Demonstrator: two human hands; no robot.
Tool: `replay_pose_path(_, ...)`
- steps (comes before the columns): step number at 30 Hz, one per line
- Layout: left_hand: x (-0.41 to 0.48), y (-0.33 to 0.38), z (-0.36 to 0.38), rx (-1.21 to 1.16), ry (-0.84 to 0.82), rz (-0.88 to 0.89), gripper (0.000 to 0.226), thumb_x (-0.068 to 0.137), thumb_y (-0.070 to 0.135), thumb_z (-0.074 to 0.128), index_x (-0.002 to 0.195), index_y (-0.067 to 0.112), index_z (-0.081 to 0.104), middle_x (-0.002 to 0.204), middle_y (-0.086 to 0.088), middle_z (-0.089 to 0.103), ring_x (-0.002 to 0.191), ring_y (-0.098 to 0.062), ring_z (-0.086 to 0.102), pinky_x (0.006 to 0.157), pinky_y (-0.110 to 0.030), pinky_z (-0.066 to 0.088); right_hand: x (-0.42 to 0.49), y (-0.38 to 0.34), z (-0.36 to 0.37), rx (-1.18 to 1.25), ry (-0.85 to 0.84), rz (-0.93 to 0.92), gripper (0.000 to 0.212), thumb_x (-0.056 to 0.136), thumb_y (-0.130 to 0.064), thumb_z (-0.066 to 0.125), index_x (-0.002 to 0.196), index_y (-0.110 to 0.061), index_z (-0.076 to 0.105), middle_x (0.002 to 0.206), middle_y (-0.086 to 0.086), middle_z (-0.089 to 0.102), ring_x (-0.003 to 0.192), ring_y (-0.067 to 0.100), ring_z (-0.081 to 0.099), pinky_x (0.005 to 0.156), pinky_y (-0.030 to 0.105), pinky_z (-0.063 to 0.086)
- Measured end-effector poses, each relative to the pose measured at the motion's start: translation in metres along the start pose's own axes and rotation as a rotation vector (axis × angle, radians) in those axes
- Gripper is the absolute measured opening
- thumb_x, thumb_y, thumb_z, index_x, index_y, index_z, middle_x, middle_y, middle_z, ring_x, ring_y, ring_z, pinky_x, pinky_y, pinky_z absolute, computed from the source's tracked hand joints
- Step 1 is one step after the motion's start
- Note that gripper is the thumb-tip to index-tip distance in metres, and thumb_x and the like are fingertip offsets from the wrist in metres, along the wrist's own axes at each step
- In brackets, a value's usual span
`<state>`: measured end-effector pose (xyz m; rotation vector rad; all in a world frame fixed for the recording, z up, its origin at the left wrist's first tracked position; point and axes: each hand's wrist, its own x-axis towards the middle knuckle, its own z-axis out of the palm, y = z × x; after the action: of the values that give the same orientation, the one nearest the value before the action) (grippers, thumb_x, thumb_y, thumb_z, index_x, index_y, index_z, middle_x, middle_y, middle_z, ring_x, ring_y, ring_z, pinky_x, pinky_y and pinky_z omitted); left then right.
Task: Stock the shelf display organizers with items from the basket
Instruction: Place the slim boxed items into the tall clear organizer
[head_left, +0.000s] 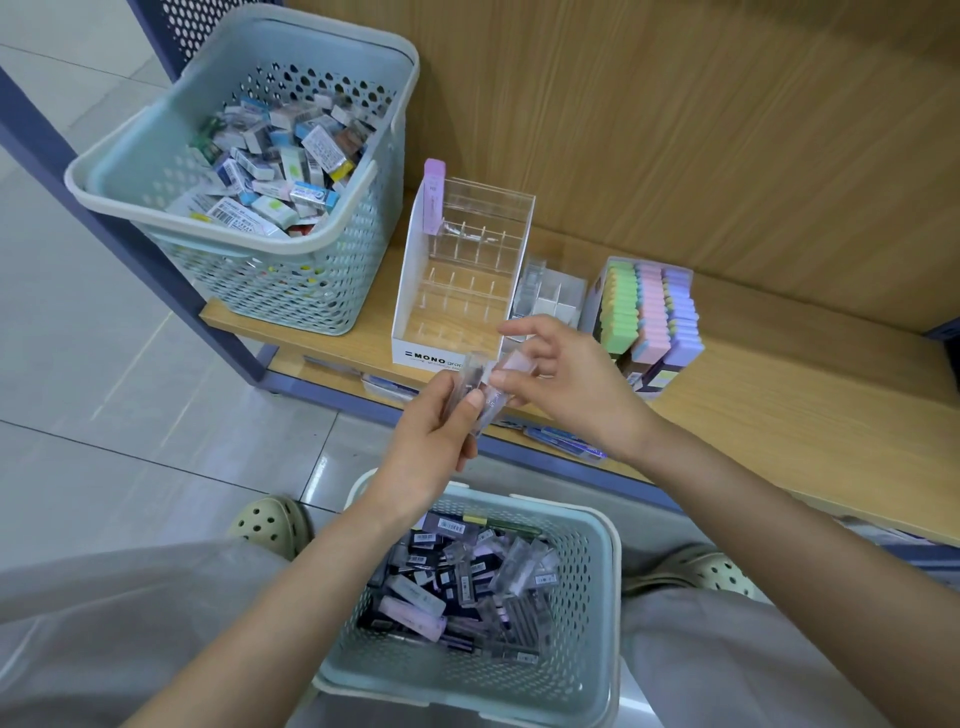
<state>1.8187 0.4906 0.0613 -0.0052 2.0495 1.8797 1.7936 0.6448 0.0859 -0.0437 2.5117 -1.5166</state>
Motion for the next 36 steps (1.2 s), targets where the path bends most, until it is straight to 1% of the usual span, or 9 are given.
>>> replay_pose_path(2, -0.001, -0.001, 0.000, 0.030, 0.028, 0.013, 0.017, 0.099, 0.019, 0.043, 0.087, 0.014, 0.053, 0.060, -0.002, 0.047, 0.051, -0.010, 0.043, 0.051, -0.022, 0.036, -0.002, -0.002, -0.006, 0.151, 0.005, 0.045, 0.024, 0.079, -0.011, 0.073, 0.099, -0.018, 0.062, 0.075, -0.002, 0.069, 0.068, 0.017, 0.067, 0.068, 0.026, 0.056)
replay_pose_path(4, 0.000, 0.000, -0.001, 0.041, 0.077, 0.004, 0.019, 0.100, 0.020, 0.040, 0.090, 0.017, 0.056, 0.067, -0.001, 0.050, 0.050, -0.007, 0.043, 0.051, -0.017, 0.036, 0.000, -0.002, -0.015, 0.107, 0.115, -0.002, 0.017, 0.077, -0.011, 0.075, 0.087, -0.020, 0.065, 0.075, -0.002, 0.070, 0.066, 0.013, 0.065, 0.062, 0.019, 0.052)
replay_pose_path(8, 0.003, 0.002, -0.006, -0.029, 0.155, -0.072, 0.022, 0.101, 0.015, 0.037, 0.100, 0.017, 0.058, 0.079, 0.010, 0.052, 0.056, -0.008, 0.042, 0.049, -0.010, 0.036, 0.015, 0.011, -0.029, -0.200, 0.332, -0.064, 0.015, 0.086, -0.014, 0.067, 0.100, -0.017, 0.068, 0.092, -0.004, 0.071, 0.088, 0.009, 0.065, 0.080, 0.022, 0.052)
replay_pose_path(11, 0.005, -0.001, -0.010, -0.013, 0.157, -0.091, 0.023, 0.101, 0.014, 0.037, 0.106, 0.021, 0.058, 0.072, 0.005, 0.048, 0.055, -0.010, 0.042, 0.052, -0.017, 0.036, 0.030, 0.030, -0.023, -0.411, 0.267, -0.043, 0.023, 0.092, -0.008, 0.057, 0.114, -0.008, 0.064, 0.105, 0.008, 0.069, 0.099, 0.017, 0.064, 0.092, 0.027, 0.048)
replay_pose_path(16, 0.009, -0.005, -0.015, 0.014, 0.144, -0.096, 0.026, 0.101, 0.015, 0.037, 0.113, 0.021, 0.058, 0.069, 0.001, 0.045, 0.056, -0.010, 0.043, 0.055, -0.021, 0.038, 0.048, 0.040, -0.015, -0.453, 0.283, -0.047, 0.023, 0.093, -0.006, 0.053, 0.114, -0.009, 0.060, 0.104, 0.007, 0.069, 0.094, 0.017, 0.064, 0.087, 0.028, 0.050)
replay_pose_path(20, 0.013, -0.006, -0.017, 0.004, 0.139, -0.095, 0.022, 0.100, 0.009, 0.035, 0.098, 0.025, 0.051, 0.074, 0.000, 0.048, 0.057, -0.012, 0.042, 0.058, -0.025, 0.036, 0.054, 0.036, -0.019, -0.475, 0.385, -0.133, 0.022, 0.092, -0.007, 0.055, 0.113, -0.010, 0.062, 0.103, 0.005, 0.068, 0.083, 0.010, 0.059, 0.082, 0.032, 0.053)
replay_pose_path(24, 0.017, -0.008, -0.015, -0.040, 0.175, -0.111, 0.020, 0.100, 0.007, 0.034, 0.086, 0.021, 0.037, 0.076, 0.001, 0.052, 0.048, -0.006, 0.043, 0.049, -0.015, 0.037, 0.056, 0.036, -0.023, -0.573, 0.390, -0.201, 0.021, 0.092, -0.009, 0.057, 0.111, -0.012, 0.065, 0.109, 0.004, 0.061, 0.088, 0.015, 0.059, 0.079, 0.039, 0.053)
replay_pose_path(30, 0.018, -0.008, -0.013, -0.014, 0.115, -0.059, 0.016, 0.099, 0.010, 0.039, 0.086, 0.018, 0.043, 0.082, 0.001, 0.056, 0.049, -0.004, 0.051, 0.047, -0.017, 0.044, 0.069, 0.047, -0.017, -0.646, 0.267, -0.124, 0.017, 0.089, -0.014, 0.062, 0.106, -0.013, 0.062, 0.105, 0.004, 0.064, 0.089, 0.021, 0.062, 0.079, 0.038, 0.053)
replay_pose_path(36, 0.020, -0.010, -0.013, 0.013, 0.126, -0.040, 0.016, 0.098, 0.011, 0.043, 0.086, 0.020, 0.049, 0.081, 0.000, 0.054, 0.054, -0.007, 0.053, 0.050, -0.020, 0.048, 0.068, 0.049, -0.014, -0.758, 0.214, -0.128, 0.020, 0.095, -0.017, 0.053, 0.111, -0.012, 0.064, 0.112, 0.004, 0.055, 0.090, 0.021, 0.062, 0.074, 0.036, 0.053)
